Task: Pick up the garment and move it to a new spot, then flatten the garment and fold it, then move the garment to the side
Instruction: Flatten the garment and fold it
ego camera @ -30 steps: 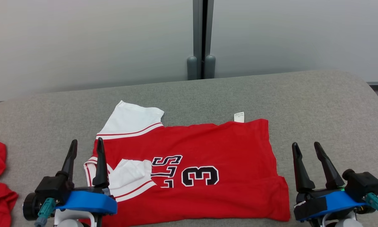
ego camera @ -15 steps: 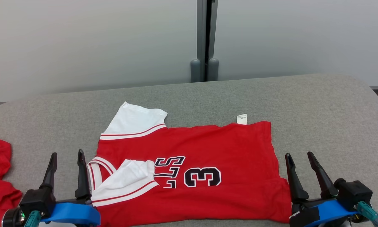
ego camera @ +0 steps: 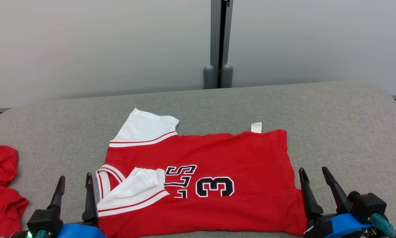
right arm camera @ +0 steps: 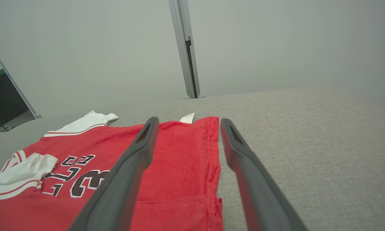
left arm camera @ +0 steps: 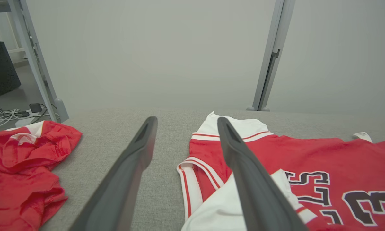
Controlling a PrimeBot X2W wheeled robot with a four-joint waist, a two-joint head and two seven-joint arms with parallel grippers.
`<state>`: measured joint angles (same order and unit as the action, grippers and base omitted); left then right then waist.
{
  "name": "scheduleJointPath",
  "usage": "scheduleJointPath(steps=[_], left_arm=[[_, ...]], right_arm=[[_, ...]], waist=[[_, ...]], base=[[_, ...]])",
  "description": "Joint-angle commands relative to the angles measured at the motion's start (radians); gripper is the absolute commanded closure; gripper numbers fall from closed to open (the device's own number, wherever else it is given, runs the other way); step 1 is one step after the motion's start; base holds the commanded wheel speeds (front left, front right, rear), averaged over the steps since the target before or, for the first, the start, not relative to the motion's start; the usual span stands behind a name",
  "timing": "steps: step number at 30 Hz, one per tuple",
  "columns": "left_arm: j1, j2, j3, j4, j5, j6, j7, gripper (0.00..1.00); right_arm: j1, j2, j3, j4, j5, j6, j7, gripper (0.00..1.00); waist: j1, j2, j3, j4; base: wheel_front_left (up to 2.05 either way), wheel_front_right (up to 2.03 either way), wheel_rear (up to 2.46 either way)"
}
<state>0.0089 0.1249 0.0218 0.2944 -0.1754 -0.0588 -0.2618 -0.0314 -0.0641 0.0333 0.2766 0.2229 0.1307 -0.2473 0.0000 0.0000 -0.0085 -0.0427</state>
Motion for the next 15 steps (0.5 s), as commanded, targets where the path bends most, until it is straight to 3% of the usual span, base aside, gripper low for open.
scheduleJointPath(steps=[1, 15], left_arm=[[-0.002, 0.000, 0.008, 0.006, 0.003, -0.005, -0.004, 0.00], [-0.018, -0.015, 0.028, 0.025, 0.025, -0.019, -0.004, 0.00]], right_arm=[[0.009, 0.001, -0.002, 0.002, -0.004, 0.000, 0.001, 0.00], [-0.001, 0.002, -0.005, 0.007, -0.012, 0.000, 0.009, 0.00]], waist=[[0.0000, 0.0000, 0.000, 0.000], [0.0000, 0.0000, -0.004, 0.000]], base=[[0.00, 0.00, 0.00], [0.00, 0.00, 0.00]])
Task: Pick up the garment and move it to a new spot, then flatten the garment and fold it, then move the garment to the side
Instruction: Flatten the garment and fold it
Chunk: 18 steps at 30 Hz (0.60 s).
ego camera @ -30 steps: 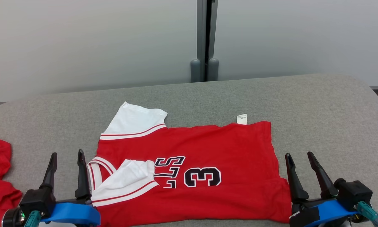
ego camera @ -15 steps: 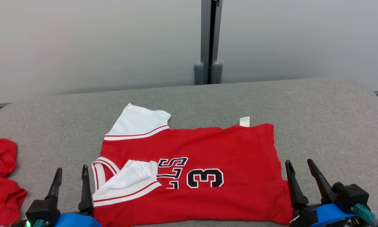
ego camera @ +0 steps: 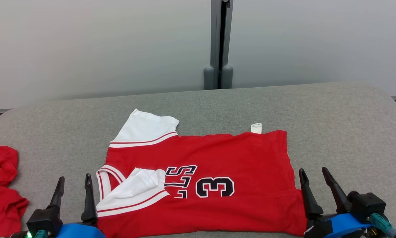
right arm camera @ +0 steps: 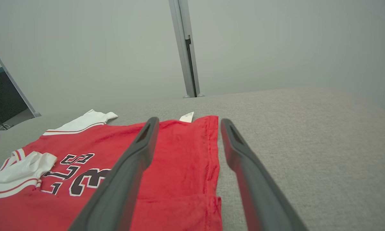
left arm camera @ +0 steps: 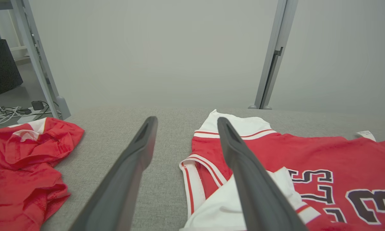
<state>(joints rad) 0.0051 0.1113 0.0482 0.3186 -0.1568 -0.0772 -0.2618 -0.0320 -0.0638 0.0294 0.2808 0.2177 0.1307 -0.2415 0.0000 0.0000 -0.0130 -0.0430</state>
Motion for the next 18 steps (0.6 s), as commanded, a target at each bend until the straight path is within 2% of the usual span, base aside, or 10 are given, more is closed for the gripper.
scheduleJointPath(steps=[1, 8, 13, 18], left_arm=[[-0.015, -0.002, 0.002, 0.002, 0.009, -0.002, -0.004, 0.00], [-0.097, 0.017, 0.015, 0.020, 0.000, -0.014, -0.004, 0.00], [-0.272, 0.065, -0.012, 0.063, 0.007, -0.031, 0.002, 0.00], [-0.495, 0.120, -0.044, 0.126, -0.003, -0.045, 0.054, 0.00]], right_arm=[[-0.003, 0.001, 0.000, 0.003, -0.008, 0.000, 0.004, 0.00], [-0.074, -0.027, -0.007, 0.004, -0.009, 0.000, 0.036, 0.00], [-0.206, -0.075, 0.002, 0.014, -0.004, 0.000, 0.078, 0.00], [-0.369, -0.124, 0.040, 0.052, 0.016, 0.000, 0.149, 0.00]], waist=[[0.0000, 0.0000, 0.001, 0.001], [0.0000, 0.0000, 0.036, -0.002], [0.0000, 0.0000, 0.109, -0.011], [0.0000, 0.0000, 0.210, -0.027]], base=[[0.00, 0.00, 0.00], [0.00, 0.00, 0.00], [0.00, 0.00, 0.00], [0.00, 0.00, 0.00]])
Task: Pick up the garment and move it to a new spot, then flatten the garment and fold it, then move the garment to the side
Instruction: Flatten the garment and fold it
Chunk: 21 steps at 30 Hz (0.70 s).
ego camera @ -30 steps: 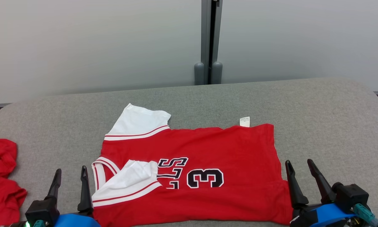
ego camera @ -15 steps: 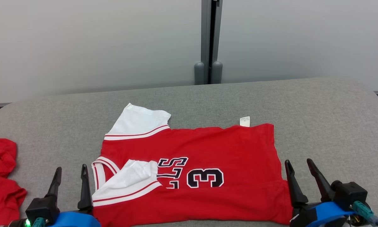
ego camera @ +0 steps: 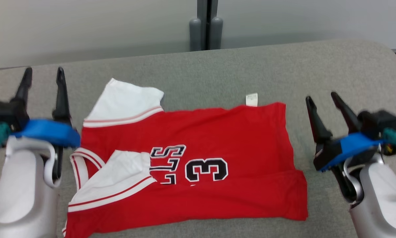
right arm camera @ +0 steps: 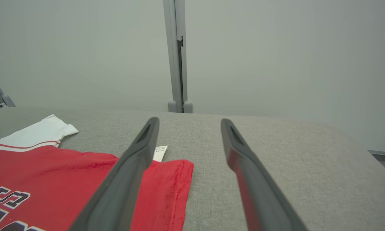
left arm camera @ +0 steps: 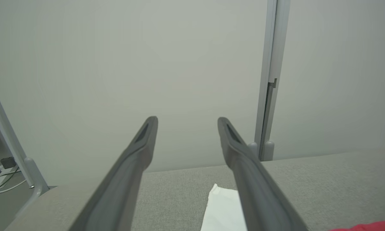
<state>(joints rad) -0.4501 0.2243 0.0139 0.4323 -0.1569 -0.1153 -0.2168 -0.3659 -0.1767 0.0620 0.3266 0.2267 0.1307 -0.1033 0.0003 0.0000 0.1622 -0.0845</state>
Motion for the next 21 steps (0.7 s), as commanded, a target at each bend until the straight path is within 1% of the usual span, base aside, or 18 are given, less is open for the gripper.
scheduleJointPath(steps=[1, 5, 10, 16, 21], left_arm=[[-0.084, 0.022, -0.018, 0.028, -0.002, -0.008, 0.026, 0.00], [-0.250, 0.057, -0.063, 0.107, -0.011, -0.014, 0.086, 0.00], [-0.418, 0.092, -0.135, 0.216, -0.037, -0.017, 0.154, 0.00], [-0.546, 0.142, -0.259, 0.355, -0.084, -0.014, 0.235, 0.00], [-0.594, 0.166, -0.350, 0.455, -0.140, -0.015, 0.291, 0.00]], right_arm=[[-0.066, -0.017, 0.018, 0.012, 0.012, 0.000, 0.024, 0.00], [-0.171, -0.035, 0.072, 0.033, 0.033, 0.000, 0.058, 0.00], [-0.252, -0.044, 0.126, 0.042, 0.057, 0.000, 0.053, 0.00], [-0.305, -0.051, 0.165, 0.064, 0.086, 0.000, 0.024, 0.00], [-0.332, -0.053, 0.191, 0.086, 0.102, 0.000, -0.002, 0.00]], waist=[[-0.0003, 0.0000, 0.059, 0.010], [-0.0003, 0.0000, 0.143, -0.010], [-0.0003, 0.0000, 0.233, -0.040], [-0.0003, 0.0000, 0.308, -0.073], [-0.0003, 0.0000, 0.342, -0.098]], base=[[0.00, 0.00, 0.00], [0.00, 0.00, 0.00], [0.00, 0.00, 0.00], [0.00, 0.00, 0.00], [0.00, 0.00, 0.00]])
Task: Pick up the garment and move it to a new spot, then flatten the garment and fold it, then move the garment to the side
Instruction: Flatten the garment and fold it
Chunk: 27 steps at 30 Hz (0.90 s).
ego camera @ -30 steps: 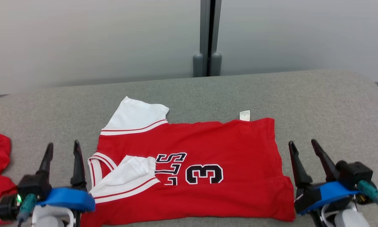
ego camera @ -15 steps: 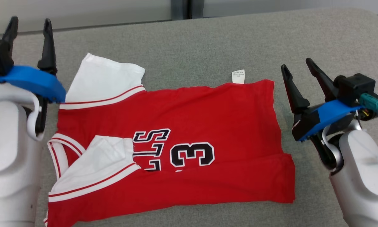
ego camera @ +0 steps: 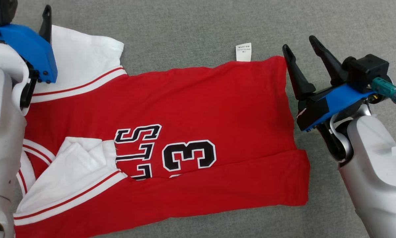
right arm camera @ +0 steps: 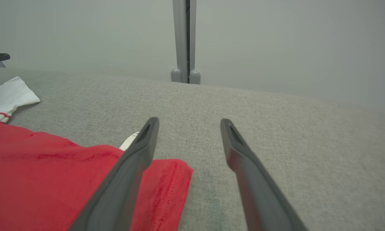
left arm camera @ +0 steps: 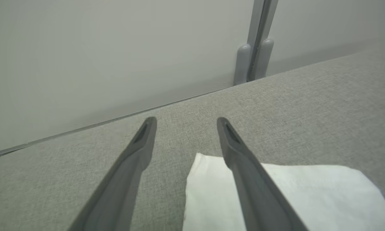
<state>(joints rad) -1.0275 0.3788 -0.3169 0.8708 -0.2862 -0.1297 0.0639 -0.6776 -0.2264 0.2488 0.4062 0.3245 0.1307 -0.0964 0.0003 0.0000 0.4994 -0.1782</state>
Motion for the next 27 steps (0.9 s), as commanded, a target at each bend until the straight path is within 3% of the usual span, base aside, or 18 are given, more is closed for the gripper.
scheduleJointPath(steps=[1, 15, 16, 17, 18, 27], left_arm=[[-0.017, 0.011, -0.019, 0.017, -0.011, 0.000, 0.011, 0.00], [-0.010, 0.011, -0.189, 0.138, -0.241, 0.000, 0.208, 0.00], [-0.004, 0.009, -0.201, 0.138, -0.262, 0.000, 0.226, 0.46], [-0.002, 0.009, -0.207, 0.136, -0.280, 0.000, 0.232, 0.55], [-0.003, 0.014, -0.214, 0.133, -0.289, 0.000, 0.231, 1.00], [-0.046, 0.011, -0.302, 0.110, -0.314, 0.000, 0.133, 1.00]], right_arm=[[-0.021, -0.003, 0.005, 0.007, 0.004, 0.000, -0.009, 0.00], [-0.050, -0.014, 0.048, 0.055, 0.039, 0.000, -0.044, 0.00], [-0.053, -0.015, 0.051, 0.058, 0.041, 0.000, -0.045, 0.00], [-0.056, -0.015, 0.055, 0.063, 0.044, 0.000, -0.041, 0.00], [-0.058, -0.015, 0.060, 0.068, 0.051, 0.000, -0.034, 0.00], [-0.056, -0.047, 0.114, 0.104, 0.132, 0.000, 0.077, 0.00]], waist=[[-0.0003, 0.0000, 0.005, -0.005], [-0.0003, 0.0000, 0.007, -0.025], [-0.0003, 0.0000, 0.005, -0.026], [-0.0003, 0.0000, 0.003, -0.026], [-0.0003, 0.0000, 0.001, -0.026], [-0.0003, 0.0000, -0.022, 0.003]], base=[[0.00, 0.00, 0.00], [0.00, 0.00, 0.00], [0.00, 0.00, 0.00], [0.00, 0.00, 0.00], [0.00, 0.00, 0.00], [0.00, 0.00, 0.00]])
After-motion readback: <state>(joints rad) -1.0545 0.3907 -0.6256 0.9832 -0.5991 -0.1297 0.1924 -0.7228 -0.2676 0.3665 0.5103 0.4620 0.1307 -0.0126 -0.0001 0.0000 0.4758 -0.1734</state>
